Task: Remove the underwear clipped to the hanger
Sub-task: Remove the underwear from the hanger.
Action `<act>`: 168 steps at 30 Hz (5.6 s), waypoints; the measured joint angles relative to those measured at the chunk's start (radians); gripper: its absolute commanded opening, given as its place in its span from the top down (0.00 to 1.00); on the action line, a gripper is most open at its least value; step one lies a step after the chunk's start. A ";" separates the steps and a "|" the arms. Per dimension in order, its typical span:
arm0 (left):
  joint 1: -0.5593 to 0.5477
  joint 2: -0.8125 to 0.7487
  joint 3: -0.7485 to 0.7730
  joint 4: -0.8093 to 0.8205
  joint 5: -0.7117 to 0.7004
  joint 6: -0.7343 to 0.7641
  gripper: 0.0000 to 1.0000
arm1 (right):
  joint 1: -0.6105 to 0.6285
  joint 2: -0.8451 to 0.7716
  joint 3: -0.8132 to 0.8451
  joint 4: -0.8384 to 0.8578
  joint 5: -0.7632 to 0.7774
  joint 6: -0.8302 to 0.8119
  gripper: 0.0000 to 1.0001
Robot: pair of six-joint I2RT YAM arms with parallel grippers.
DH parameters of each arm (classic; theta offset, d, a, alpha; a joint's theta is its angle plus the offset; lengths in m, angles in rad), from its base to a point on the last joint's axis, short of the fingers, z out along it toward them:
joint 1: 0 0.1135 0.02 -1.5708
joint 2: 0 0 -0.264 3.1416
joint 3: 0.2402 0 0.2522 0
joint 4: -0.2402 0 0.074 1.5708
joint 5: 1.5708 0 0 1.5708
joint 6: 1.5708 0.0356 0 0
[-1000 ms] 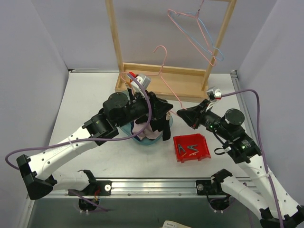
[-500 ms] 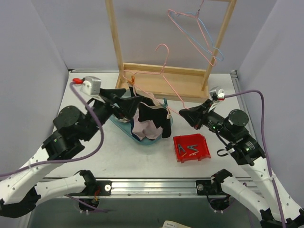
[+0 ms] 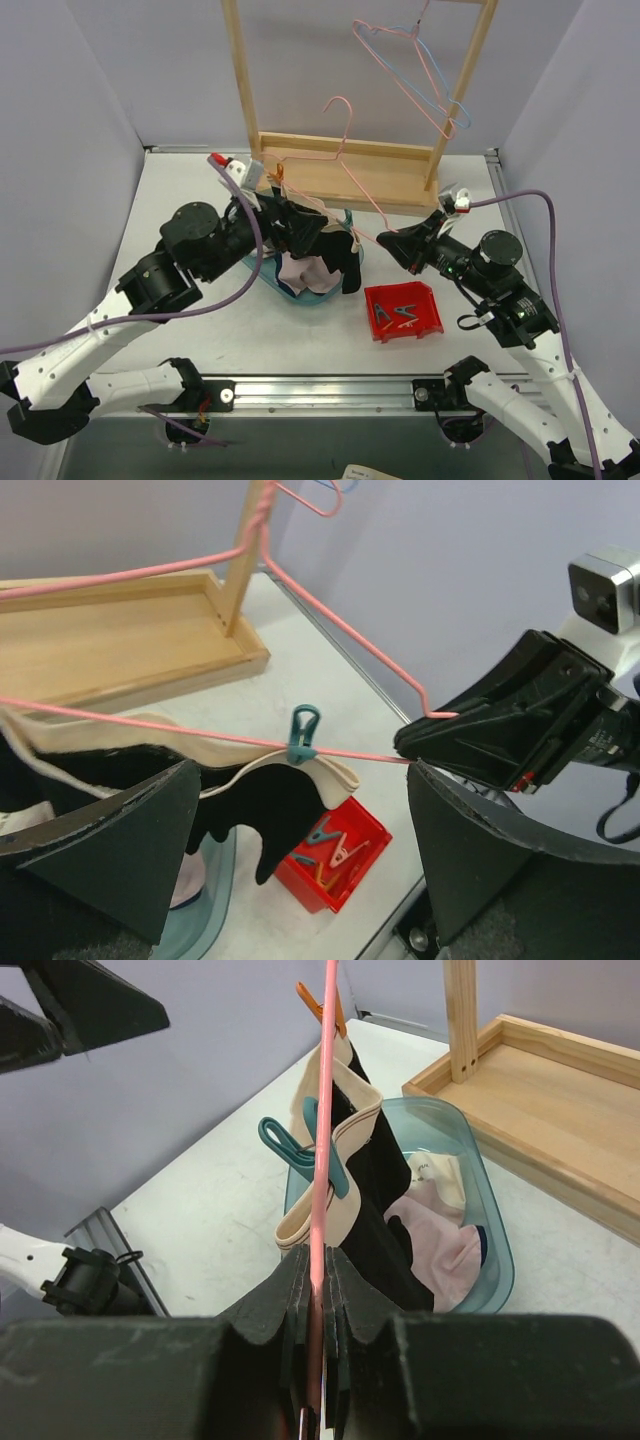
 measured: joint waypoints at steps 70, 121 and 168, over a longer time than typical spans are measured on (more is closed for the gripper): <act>0.243 0.213 -0.073 -0.195 0.534 -0.423 0.06 | 0.001 0.027 0.000 -0.001 0.012 -0.030 1.00; 0.000 -0.130 -0.193 -0.233 0.457 1.156 0.05 | 0.095 0.179 0.050 -0.032 -0.288 -0.058 1.00; -0.113 -0.082 -0.217 -0.275 0.147 1.304 0.97 | 0.099 0.178 0.056 -0.038 -0.283 -0.058 1.00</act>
